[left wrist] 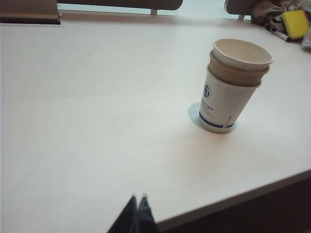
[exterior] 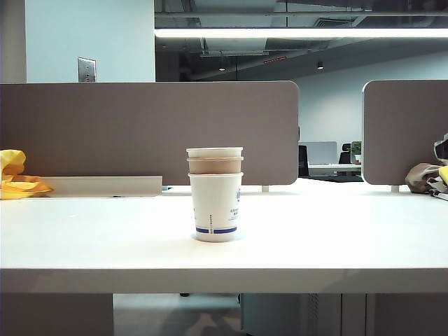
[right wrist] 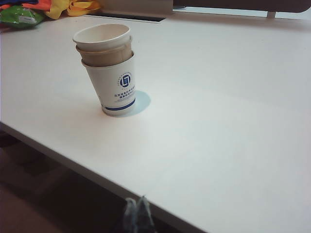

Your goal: Pick up all the paper cups on the table one by one and stack them together.

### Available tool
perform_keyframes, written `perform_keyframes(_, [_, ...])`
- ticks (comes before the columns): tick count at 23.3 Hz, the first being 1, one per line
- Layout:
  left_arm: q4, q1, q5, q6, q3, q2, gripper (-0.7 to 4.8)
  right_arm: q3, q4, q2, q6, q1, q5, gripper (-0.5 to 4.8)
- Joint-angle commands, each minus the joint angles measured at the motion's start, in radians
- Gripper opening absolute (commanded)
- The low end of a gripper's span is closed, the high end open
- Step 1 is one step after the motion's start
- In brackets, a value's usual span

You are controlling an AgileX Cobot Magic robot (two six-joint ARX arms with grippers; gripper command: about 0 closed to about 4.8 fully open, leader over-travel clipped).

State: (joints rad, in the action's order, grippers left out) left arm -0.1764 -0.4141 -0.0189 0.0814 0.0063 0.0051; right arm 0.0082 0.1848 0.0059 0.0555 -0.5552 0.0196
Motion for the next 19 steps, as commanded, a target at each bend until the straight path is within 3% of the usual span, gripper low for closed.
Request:
perform_keyframes(1, [-0.010, 0.001, -0.001, -0.074, 0.001, 0.000, -0.05, -0.007, -0.002, 0.001, -0.013, 0.000, -0.002, -0.05])
perform_keyframes(19, [-0.009, 0.001, 0.008, -0.074, 0.001, 0.000, -0.05, -0.007, -0.003, 0.001, -0.033, 0.000, -0.001, -0.05])
